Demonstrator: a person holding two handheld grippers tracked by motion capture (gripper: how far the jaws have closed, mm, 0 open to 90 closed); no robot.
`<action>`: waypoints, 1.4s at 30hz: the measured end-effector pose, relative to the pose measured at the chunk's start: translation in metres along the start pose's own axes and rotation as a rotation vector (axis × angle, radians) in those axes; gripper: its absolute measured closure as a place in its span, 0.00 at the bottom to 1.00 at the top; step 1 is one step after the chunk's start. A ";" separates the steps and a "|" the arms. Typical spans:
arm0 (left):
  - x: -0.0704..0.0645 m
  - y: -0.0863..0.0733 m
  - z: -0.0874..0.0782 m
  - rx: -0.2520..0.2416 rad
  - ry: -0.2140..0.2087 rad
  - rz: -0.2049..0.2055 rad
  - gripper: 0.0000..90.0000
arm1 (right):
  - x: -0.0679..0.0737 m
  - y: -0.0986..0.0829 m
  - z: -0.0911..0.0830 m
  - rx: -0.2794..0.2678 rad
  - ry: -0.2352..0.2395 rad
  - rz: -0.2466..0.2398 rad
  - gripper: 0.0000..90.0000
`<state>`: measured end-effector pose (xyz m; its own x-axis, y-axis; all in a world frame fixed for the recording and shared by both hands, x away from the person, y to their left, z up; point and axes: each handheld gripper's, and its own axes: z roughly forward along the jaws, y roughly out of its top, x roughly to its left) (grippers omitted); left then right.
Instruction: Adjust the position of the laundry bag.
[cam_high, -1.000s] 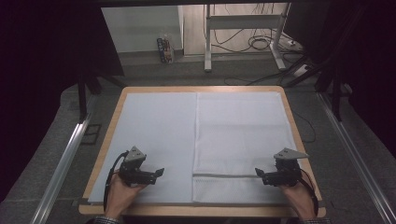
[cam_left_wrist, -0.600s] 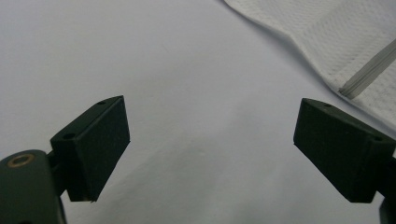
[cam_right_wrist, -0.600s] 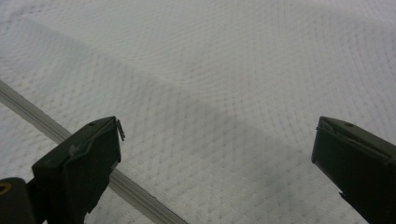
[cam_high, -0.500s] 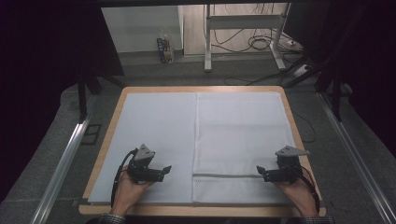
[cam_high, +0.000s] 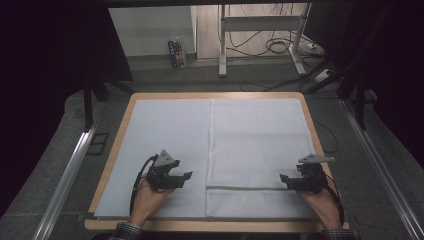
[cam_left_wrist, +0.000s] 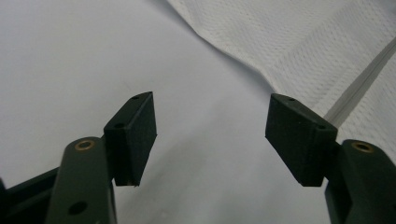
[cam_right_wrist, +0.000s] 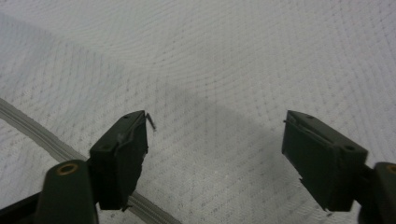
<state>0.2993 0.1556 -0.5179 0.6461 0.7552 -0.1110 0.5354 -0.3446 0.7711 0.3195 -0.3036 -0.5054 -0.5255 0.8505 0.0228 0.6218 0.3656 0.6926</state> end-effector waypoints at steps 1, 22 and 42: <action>-0.001 0.003 0.006 0.005 -0.020 0.001 0.41 | -0.001 0.002 -0.002 -0.012 -0.004 0.008 0.29; -0.016 0.032 0.052 0.060 -0.070 0.040 0.64 | -0.026 0.001 -0.012 0.027 -0.091 0.025 0.65; -0.027 0.035 0.079 0.098 -0.027 0.088 0.67 | -0.067 -0.012 -0.020 0.024 -0.274 0.072 0.72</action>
<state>0.3437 0.0790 -0.5379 0.7067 0.7047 -0.0633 0.5257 -0.4632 0.7135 0.3353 -0.3724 -0.5008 -0.3050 0.9439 -0.1269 0.6670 0.3068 0.6789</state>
